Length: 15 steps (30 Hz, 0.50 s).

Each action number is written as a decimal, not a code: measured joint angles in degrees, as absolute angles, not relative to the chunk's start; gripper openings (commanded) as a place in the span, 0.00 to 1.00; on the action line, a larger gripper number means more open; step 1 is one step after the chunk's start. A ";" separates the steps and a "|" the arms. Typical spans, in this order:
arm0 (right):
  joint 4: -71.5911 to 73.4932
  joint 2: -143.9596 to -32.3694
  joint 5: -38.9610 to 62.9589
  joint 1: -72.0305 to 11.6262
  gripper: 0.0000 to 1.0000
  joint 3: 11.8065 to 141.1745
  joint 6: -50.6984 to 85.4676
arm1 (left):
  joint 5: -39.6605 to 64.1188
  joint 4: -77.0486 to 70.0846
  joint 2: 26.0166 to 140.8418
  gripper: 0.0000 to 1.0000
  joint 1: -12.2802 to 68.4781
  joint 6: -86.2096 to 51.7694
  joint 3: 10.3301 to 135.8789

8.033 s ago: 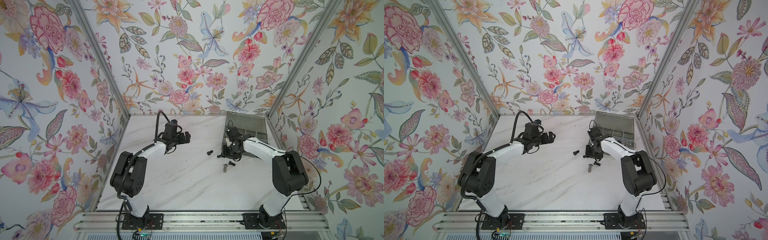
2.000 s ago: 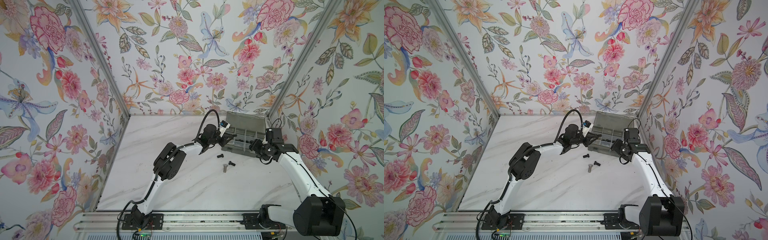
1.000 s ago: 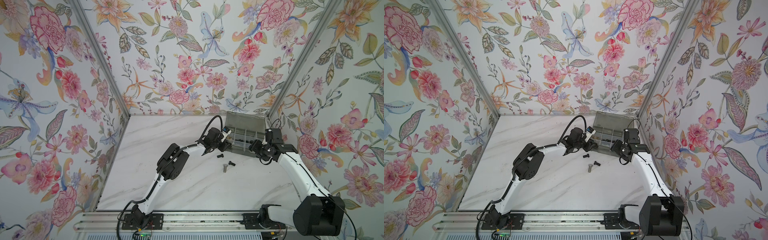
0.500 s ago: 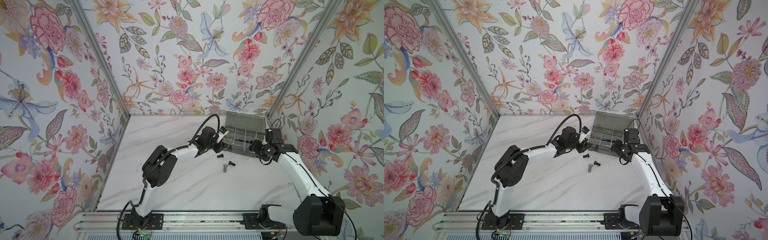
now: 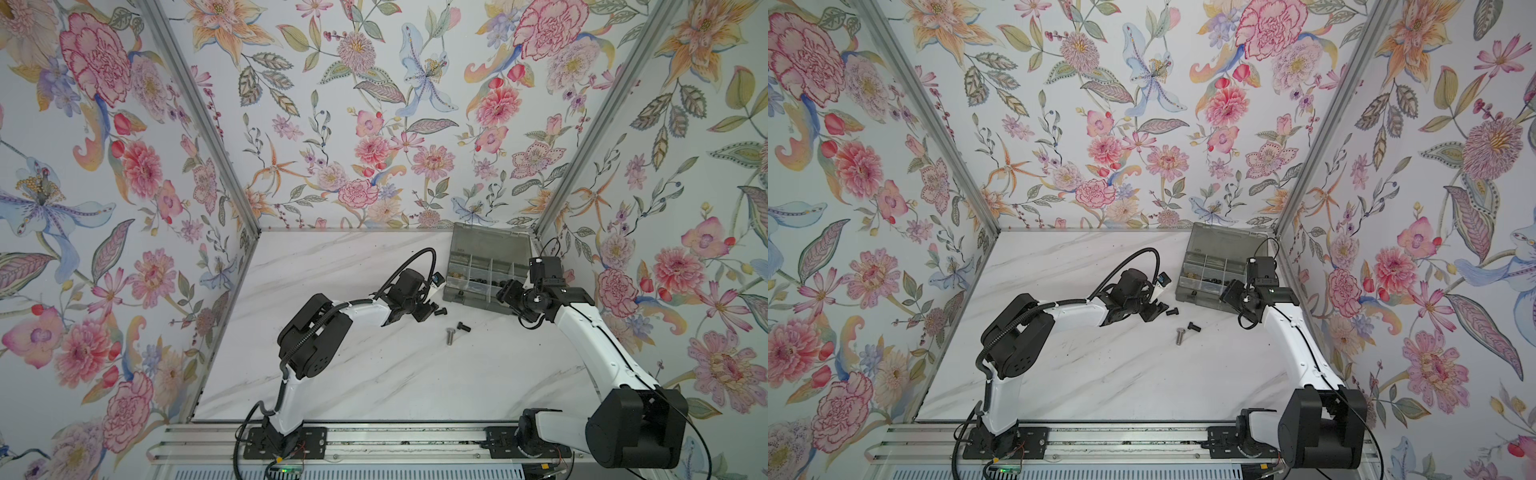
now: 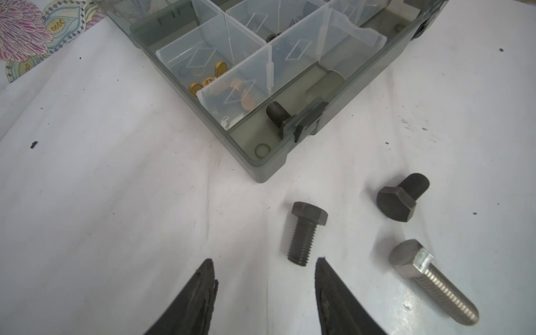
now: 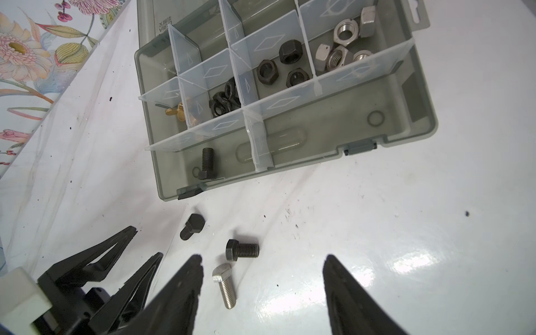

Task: Sort the screws and nuts into containers
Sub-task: Place the screw into the container, then pick up the screw at the center of the table.

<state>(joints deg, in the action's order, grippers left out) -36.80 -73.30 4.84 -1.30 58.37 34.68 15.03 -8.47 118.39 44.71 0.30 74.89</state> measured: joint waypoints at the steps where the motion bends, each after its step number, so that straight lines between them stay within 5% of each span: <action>1: -36.82 -73.30 4.99 -1.30 0.69 58.37 34.68 | 14.81 -8.45 118.78 0.58 44.82 0.69 75.00; 15: -36.82 -73.30 5.19 -1.30 0.69 58.37 34.65 | 14.81 -7.66 122.80 0.62 47.66 2.61 78.24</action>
<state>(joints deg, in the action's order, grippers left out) -36.82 -73.30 5.19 -1.30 58.37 34.65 14.81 -7.66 122.80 47.66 2.61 78.24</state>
